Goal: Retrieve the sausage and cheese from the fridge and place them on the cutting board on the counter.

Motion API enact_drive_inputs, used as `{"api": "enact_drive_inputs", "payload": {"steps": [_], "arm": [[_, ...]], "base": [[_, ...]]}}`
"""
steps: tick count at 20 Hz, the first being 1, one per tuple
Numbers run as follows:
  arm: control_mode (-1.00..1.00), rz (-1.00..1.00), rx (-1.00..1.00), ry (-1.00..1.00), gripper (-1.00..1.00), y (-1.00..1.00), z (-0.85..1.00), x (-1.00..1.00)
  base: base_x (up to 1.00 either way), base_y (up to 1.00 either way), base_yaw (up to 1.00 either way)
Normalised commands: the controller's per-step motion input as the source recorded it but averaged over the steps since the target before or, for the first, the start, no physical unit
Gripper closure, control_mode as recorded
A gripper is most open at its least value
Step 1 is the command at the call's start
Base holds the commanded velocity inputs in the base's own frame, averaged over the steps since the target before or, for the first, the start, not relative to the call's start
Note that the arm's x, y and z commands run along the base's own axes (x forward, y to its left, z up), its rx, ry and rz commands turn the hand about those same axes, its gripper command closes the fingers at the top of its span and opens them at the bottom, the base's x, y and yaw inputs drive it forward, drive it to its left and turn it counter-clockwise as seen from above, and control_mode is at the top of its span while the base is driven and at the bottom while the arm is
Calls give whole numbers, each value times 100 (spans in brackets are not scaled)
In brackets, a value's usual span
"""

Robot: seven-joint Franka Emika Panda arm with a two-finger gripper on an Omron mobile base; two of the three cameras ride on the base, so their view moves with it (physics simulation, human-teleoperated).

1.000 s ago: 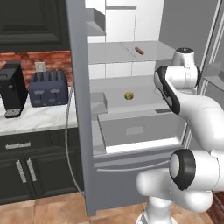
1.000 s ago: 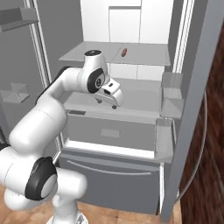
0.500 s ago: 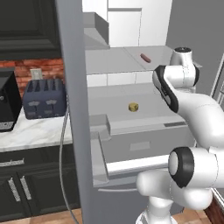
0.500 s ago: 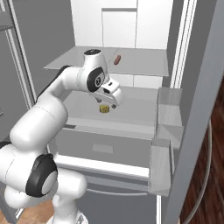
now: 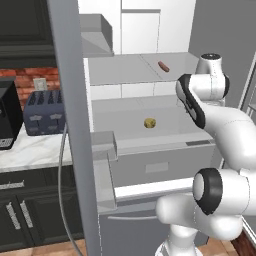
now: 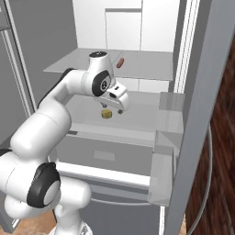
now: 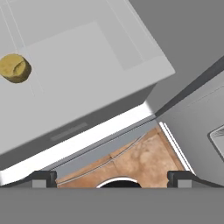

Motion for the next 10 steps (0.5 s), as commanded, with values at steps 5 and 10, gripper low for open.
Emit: {"api": "enact_drive_inputs", "payload": {"steps": [5, 10], "arm": [[100, 0, 0, 0, -100, 0, 0, 0], [100, 0, 0, 0, -100, 0, 0, 0]], "base": [[0, 0, 0], [0, 0, 0]]}}
